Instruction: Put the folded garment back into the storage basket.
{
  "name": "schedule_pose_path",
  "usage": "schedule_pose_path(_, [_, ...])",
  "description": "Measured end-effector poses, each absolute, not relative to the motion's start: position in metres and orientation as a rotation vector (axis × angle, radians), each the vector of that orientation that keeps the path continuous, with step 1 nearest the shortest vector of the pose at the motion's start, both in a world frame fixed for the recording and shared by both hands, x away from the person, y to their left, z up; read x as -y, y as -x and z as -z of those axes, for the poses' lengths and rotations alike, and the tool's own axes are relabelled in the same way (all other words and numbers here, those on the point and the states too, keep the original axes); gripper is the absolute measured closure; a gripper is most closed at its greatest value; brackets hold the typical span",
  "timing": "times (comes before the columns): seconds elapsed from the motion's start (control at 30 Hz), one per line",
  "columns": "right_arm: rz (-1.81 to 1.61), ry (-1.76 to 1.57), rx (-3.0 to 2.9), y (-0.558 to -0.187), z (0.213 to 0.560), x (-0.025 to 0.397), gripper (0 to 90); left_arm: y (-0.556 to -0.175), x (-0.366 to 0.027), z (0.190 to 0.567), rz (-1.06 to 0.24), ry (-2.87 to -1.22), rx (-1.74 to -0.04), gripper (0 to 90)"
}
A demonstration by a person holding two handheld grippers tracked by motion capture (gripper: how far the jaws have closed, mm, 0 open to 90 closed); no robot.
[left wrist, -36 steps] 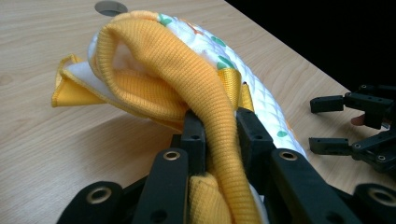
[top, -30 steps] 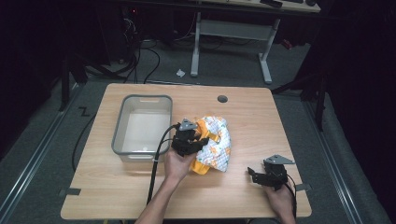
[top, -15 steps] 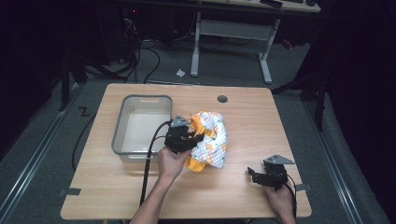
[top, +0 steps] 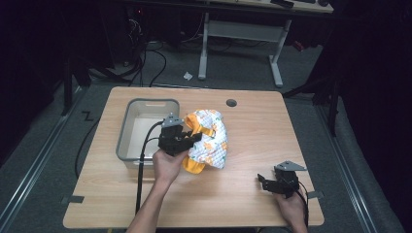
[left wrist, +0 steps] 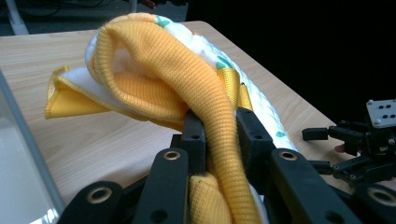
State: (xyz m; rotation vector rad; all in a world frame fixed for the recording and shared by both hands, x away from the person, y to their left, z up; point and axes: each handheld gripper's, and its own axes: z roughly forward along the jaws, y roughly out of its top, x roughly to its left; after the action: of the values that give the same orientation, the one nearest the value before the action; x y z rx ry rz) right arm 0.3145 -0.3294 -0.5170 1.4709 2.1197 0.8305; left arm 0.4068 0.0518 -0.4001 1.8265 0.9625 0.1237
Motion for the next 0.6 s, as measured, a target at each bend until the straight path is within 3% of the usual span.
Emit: schedule_pose_path(0.6, [-0.83,-1.472,-2.119,-0.315,0.517,0.329,22.5,-0.409,-0.085,0.385,-0.168,-1.787,-0.988,75.6])
